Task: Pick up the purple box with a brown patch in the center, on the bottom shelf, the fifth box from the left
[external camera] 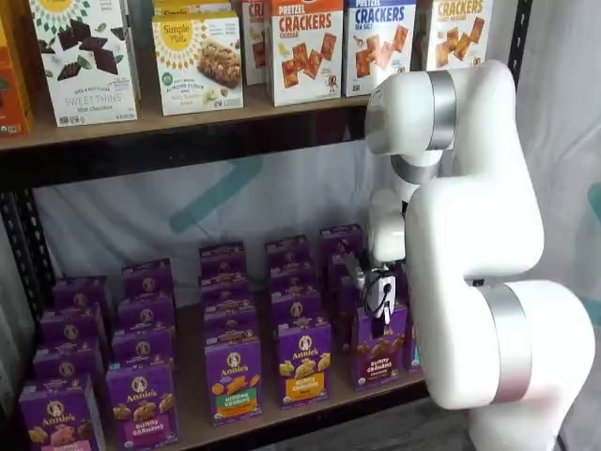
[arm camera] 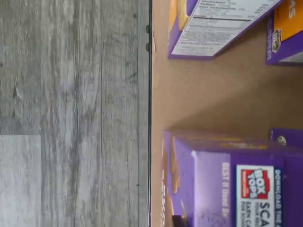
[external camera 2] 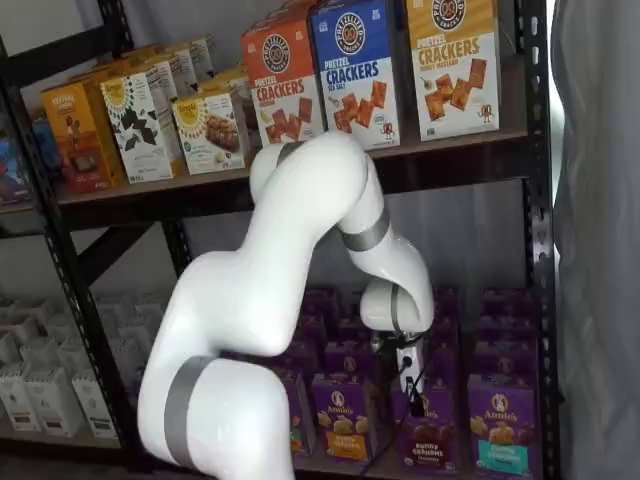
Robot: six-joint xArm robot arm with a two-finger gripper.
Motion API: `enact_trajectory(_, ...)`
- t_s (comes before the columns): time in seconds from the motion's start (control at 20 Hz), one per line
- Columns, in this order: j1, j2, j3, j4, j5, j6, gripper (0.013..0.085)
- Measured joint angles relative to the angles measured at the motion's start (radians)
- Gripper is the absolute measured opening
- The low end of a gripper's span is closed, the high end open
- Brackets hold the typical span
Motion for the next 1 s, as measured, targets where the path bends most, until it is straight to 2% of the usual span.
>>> enact_trajectory(0.15, 0.0, -0.022, 0.03, -0.035, -0.006, 0.032, 0.029)
enact_trajectory(0.5, 0.005, -0.1, 0.138, -0.053, -0.015, 0.055, 0.029)
enact_trajectory(0.7, 0.013, -0.161, 0.22, -0.031, -0.03, 0.043, 0.029)
enact_trajectory(1.0, 0.034, -0.274, 0.357, 0.032, -0.057, 0.003, 0.029)
